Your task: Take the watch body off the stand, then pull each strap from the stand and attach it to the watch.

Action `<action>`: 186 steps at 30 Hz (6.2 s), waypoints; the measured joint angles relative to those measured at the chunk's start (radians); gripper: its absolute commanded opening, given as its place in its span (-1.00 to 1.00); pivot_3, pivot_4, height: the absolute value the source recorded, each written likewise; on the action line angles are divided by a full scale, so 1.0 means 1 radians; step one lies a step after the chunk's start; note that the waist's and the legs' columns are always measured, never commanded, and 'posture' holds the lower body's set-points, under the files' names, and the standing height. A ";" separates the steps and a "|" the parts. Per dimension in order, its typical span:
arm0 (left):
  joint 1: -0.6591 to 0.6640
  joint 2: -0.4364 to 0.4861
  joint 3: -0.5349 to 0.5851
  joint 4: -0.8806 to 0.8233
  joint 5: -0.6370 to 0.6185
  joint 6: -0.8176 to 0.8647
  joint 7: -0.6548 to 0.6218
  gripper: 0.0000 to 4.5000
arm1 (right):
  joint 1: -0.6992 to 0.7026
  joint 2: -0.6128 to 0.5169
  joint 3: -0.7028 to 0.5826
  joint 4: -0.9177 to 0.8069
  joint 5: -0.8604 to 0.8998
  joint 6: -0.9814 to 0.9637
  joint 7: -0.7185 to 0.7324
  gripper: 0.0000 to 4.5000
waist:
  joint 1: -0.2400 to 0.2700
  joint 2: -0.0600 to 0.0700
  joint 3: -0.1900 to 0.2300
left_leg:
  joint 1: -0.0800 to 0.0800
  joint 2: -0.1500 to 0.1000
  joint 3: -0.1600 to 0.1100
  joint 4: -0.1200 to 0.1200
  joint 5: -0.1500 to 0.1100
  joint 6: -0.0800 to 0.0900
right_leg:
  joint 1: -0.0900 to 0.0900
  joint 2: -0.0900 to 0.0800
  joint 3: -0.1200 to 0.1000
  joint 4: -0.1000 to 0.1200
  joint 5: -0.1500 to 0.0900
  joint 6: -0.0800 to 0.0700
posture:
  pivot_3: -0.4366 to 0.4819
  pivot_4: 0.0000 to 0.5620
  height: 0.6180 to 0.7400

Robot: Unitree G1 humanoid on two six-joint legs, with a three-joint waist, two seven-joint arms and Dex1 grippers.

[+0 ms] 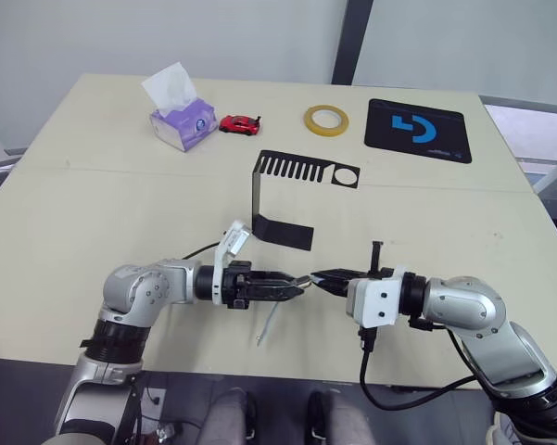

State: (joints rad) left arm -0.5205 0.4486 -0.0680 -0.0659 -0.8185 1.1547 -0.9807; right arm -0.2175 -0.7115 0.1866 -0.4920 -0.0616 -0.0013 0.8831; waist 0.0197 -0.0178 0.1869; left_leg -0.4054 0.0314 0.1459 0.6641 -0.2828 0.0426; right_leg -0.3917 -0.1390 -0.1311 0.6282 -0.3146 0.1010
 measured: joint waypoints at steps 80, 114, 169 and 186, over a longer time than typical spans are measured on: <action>0.022 -0.045 -0.018 -0.073 0.013 -0.031 0.150 -0.25 | -0.005 0.015 0.021 -0.064 -0.013 0.200 0.019 -1.00 | 0.001 0.000 0.000 | 0.000 0.000 0.000 0.000 0.000 0.000 | 0.000 0.000 0.000 0.000 0.000 0.000 | -0.05 -0.47 1.00; 0.023 -0.014 -0.032 -0.074 0.015 -0.063 0.095 -0.25 | 0.020 -0.012 -0.017 -0.078 0.022 0.156 0.027 -1.00 | 0.001 0.000 0.000 | 0.000 0.000 0.000 0.000 0.000 0.000 | 0.000 -0.001 0.000 0.000 0.000 0.000 | -0.05 -0.47 1.00; 0.067 0.049 -0.064 0.269 0.527 -1.876 -0.385 -0.25 | 0.427 -0.100 -0.447 -0.144 0.474 -0.018 0.158 0.94 | 0.004 0.000 0.000 | 0.001 -0.001 0.000 -0.001 -0.002 0.003 | 0.001 -0.008 -0.002 -0.002 0.000 0.000 | -0.05 -0.47 1.00; 0.063 0.051 -0.112 0.124 0.368 -1.379 -0.218 -0.25 | 0.384 -0.098 -0.339 -0.178 0.398 -0.007 0.088 0.94 | 0.003 0.000 0.000 | 0.000 -0.001 -0.001 0.000 -0.002 0.003 | 0.001 -0.007 -0.002 -0.001 0.000 0.001 | -0.05 -0.47 1.00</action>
State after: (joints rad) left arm -0.4577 0.4995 -0.1802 0.0578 -0.4510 -0.2244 -1.1982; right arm 0.1660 -0.8090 -0.1528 -0.6697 0.3368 -0.0083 0.9710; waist 0.0226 -0.0181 0.1871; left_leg -0.4051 0.0309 0.1452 0.6639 -0.2851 0.0459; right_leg -0.3904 -0.1457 -0.1327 0.6273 -0.3141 0.1017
